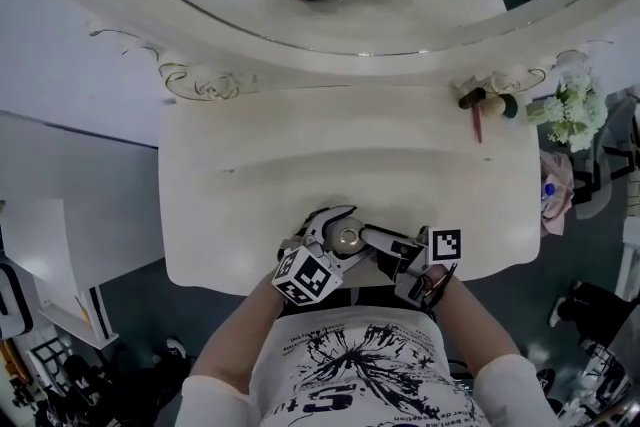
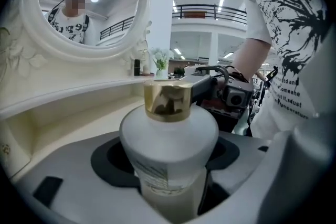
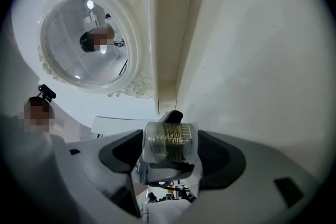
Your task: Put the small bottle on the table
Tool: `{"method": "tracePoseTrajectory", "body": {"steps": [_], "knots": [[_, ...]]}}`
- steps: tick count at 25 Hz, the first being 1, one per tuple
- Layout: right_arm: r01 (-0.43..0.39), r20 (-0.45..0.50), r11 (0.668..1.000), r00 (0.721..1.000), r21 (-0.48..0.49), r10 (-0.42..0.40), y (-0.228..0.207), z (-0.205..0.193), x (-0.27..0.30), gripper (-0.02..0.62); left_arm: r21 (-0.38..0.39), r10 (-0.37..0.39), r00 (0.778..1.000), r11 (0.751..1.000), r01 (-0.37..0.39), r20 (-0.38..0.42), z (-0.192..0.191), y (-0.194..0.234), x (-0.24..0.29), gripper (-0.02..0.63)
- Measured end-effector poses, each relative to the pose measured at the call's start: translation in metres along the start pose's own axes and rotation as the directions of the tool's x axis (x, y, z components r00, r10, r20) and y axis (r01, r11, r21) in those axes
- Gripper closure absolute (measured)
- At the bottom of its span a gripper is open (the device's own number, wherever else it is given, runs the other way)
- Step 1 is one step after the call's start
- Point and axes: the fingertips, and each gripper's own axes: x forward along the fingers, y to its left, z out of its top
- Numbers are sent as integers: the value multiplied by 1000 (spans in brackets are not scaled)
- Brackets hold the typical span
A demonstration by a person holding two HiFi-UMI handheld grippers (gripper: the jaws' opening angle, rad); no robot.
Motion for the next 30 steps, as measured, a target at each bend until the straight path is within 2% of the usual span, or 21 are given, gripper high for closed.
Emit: {"method": "tracePoseTrajectory", "body": {"steps": [8,14,16,19,21,24,27,30], "knots": [[29,75,1000,997,3,-29,-3,10,-5,253,-61,8,996,998,-14,-93,-4,5,8,253],[97,49,994,994,-60,-94,-7,6,-11,262,0,43,989,999,-43,-141,-10,1,11,253],[134,49,989,990,-63,-131,-11,4,-16,305,48,55,983,998,-47,-174,-15,-2,13,253],[95,45,993,995,-76,-92,-3,3,-16,328,74,67,981,996,-54,-183,-16,-4,15,253],[82,44,994,996,-75,-79,0,3,-15,357,71,73,980,996,-61,-185,-17,-4,15,253],[76,47,995,996,-68,-72,2,3,-14,365,59,85,977,995,-75,-195,-17,-3,16,253],[133,44,991,990,-33,-131,-8,1,-19,367,27,104,972,995,-101,-211,-21,-2,12,253],[145,48,989,989,-29,-143,-9,1,-20,368,8,112,969,994,-113,-220,-25,-1,6,253]]}}
